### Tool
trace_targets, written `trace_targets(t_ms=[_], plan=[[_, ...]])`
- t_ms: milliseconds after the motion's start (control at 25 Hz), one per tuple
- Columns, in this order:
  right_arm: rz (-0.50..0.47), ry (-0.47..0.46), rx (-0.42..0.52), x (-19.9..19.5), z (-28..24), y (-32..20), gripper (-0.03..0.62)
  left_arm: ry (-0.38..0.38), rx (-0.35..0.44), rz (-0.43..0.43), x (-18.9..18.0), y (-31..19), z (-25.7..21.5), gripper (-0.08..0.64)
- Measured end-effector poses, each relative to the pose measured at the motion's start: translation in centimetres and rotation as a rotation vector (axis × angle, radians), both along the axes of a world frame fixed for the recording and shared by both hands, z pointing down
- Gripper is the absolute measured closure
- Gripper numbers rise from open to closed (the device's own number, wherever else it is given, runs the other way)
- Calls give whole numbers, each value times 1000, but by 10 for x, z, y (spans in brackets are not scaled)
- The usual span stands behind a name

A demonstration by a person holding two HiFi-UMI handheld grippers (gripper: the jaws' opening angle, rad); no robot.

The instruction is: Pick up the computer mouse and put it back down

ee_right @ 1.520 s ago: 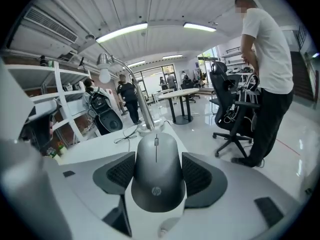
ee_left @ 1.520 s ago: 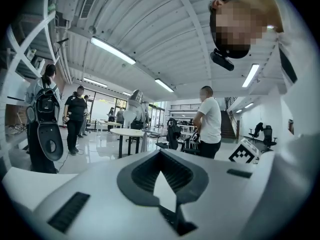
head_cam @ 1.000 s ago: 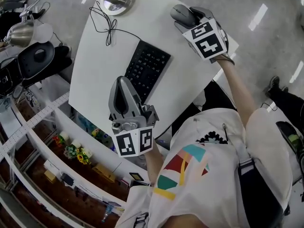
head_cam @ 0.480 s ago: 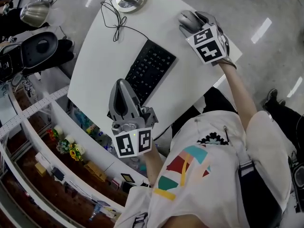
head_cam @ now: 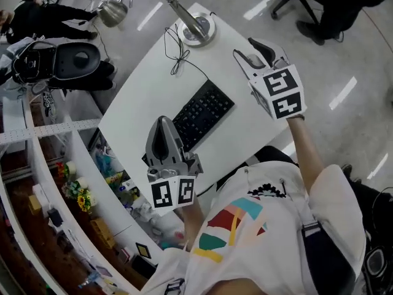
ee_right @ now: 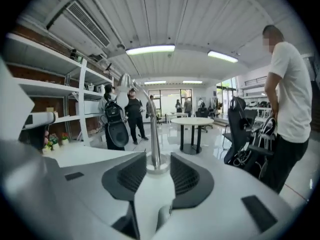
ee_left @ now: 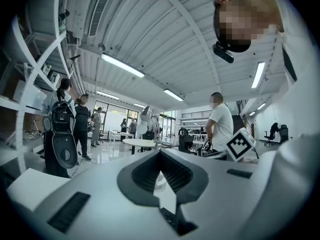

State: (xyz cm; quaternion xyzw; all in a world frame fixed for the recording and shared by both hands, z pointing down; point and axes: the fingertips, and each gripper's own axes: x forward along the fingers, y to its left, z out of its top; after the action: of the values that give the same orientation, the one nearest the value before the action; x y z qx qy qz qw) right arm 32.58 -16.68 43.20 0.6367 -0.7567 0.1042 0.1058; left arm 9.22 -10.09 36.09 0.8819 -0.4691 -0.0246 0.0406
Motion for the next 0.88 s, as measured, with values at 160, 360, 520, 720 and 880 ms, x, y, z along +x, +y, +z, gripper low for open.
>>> trace_targets(t_ms=[160,360,520,720,880], plan=[[-8,-13,173,-24,-72,20,578,9,46,-49,-20,10,-22,514],[-178,-42,364,-86,-166,40,578,39,138,-137,-52,22,-67,514],[-336,-39,488,-145,-205,61,578,56,185,-188,-76,40,-89,514],[-470,-14,427,-193,-195,81,578,75,215,-259,-99,57,-99,514],[-520,-39,362,-214,-177,87,578,69,218,-286,-111,61,-100,514]])
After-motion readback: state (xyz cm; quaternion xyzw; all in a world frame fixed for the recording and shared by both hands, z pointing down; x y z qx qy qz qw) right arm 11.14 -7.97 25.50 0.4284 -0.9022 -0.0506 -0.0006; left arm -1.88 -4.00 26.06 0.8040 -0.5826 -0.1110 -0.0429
